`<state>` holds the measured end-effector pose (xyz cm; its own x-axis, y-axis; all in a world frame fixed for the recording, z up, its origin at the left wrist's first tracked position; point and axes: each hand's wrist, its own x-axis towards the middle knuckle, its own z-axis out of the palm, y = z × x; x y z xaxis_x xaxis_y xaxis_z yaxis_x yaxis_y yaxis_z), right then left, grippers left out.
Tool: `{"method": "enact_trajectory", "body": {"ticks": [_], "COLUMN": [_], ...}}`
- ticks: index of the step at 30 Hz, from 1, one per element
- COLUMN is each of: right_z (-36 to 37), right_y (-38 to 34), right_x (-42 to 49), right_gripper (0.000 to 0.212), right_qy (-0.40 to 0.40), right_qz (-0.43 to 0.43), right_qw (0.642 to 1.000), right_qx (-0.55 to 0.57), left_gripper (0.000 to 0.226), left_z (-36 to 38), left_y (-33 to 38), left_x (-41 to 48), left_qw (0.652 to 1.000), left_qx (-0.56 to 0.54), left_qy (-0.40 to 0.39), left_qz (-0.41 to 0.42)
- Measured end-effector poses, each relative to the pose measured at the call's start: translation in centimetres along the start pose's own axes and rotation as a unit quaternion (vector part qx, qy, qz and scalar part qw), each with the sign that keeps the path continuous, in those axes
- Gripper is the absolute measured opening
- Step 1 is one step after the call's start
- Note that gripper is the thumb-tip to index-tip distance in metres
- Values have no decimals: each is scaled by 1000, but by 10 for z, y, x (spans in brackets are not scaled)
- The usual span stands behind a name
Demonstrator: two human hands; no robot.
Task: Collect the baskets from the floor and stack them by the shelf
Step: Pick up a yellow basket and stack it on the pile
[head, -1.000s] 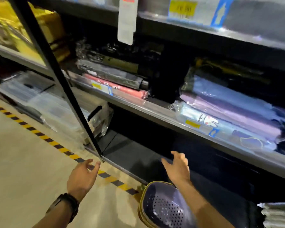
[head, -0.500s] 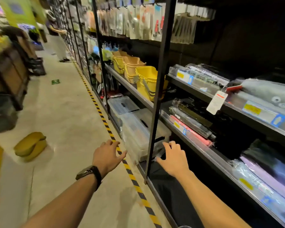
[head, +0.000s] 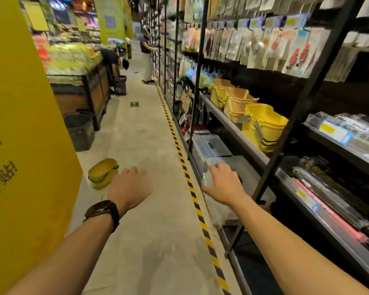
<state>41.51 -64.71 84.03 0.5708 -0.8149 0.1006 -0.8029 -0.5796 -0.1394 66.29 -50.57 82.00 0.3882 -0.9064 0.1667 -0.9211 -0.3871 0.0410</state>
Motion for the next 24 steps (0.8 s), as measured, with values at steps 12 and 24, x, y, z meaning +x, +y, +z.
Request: {"method": "enact_trajectory", "body": {"ticks": [12, 24], "right_z": [24, 47], "right_y": [-92, -73], "right_x": [103, 256], "right_gripper": [74, 80], "right_qy": [-15, -39], "right_qz": [-53, -112], "right_qw": [998, 993], "right_qx": [-19, -1], "left_gripper": [66, 64], "left_z": [-2, 20], "left_y": [-94, -119], "left_x": [55, 159], "left_qw": [998, 987], "left_qx": [21, 44], "left_qy": [11, -5], "left_qz": [-55, -153]}}
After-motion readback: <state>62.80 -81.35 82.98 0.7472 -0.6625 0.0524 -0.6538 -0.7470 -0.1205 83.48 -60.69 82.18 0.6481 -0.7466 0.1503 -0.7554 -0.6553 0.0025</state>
